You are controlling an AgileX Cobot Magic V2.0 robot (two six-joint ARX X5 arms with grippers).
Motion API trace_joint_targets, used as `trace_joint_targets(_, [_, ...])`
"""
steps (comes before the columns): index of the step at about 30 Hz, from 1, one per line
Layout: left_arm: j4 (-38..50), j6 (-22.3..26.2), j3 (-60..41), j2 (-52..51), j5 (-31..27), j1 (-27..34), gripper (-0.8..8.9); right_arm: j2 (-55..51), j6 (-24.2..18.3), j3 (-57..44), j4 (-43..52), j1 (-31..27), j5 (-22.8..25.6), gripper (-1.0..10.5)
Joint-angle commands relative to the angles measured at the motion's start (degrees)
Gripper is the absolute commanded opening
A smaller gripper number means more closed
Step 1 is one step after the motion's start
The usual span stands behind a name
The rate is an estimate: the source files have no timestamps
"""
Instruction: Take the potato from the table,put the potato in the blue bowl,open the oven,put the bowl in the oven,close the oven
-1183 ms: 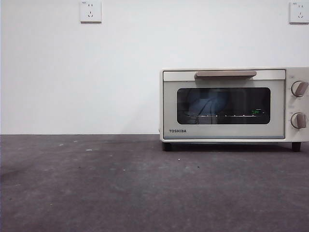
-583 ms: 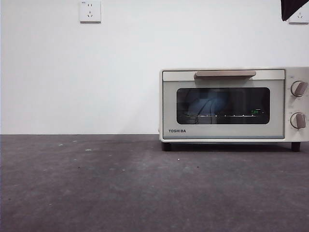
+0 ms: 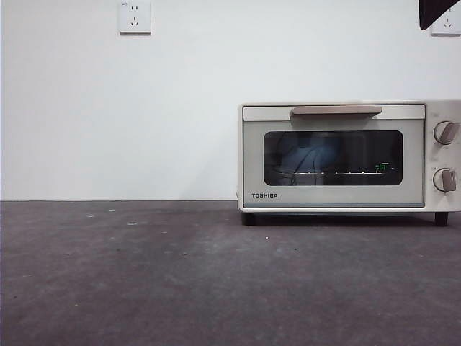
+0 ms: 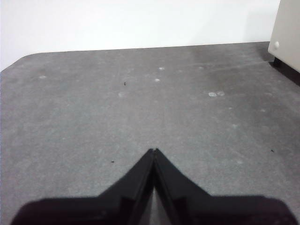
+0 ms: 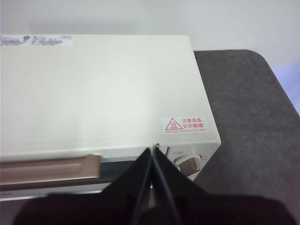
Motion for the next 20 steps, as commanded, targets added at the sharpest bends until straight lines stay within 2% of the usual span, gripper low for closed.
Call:
trace_joint_targets(1, [0.46,0.35,-0.59,-0.13,0.26,0.17,-0.04,0.24,-0.17,-0.20,0.33,0.00,0.04,0.0])
trace_joint_targets(20, [1.03,0.46,-0.59,-0.09,0.24,0.17,-0.04,0.24,-0.17,-0.20,0.33,0.00,0.04,0.0])
